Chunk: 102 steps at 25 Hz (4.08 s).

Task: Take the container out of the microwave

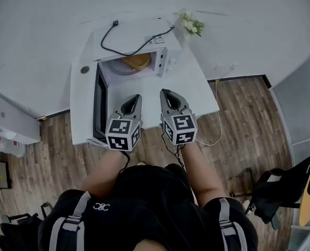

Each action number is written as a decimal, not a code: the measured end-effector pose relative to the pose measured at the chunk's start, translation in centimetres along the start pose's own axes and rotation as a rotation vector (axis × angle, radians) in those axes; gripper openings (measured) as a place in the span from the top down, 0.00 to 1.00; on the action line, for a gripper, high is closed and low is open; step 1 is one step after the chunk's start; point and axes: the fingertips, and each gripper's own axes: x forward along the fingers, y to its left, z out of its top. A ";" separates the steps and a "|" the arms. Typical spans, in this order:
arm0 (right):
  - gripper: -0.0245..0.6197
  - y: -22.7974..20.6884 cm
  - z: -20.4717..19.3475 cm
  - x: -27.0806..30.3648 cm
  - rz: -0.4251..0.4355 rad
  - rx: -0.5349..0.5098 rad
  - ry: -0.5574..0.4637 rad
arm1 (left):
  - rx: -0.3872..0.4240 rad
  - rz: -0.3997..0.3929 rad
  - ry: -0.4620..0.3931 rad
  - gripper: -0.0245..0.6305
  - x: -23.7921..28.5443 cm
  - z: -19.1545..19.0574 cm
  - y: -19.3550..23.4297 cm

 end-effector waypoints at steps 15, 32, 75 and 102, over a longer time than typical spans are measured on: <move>0.96 -2.3 -3.5 10.8 0.175 -0.429 0.149 | -0.062 0.181 -0.001 0.94 5.0 -0.2 5.3; 0.90 -5.1 -11.3 23.3 0.211 -1.053 0.412 | -0.150 0.359 0.027 0.94 6.3 -2.7 9.6; 0.87 -4.2 -16.7 31.7 0.343 -1.469 0.646 | -0.192 0.376 0.072 0.94 5.1 -5.6 14.0; 0.93 3.0 -12.8 22.1 0.468 -1.424 0.534 | -0.161 0.305 0.043 0.94 2.1 -4.8 11.6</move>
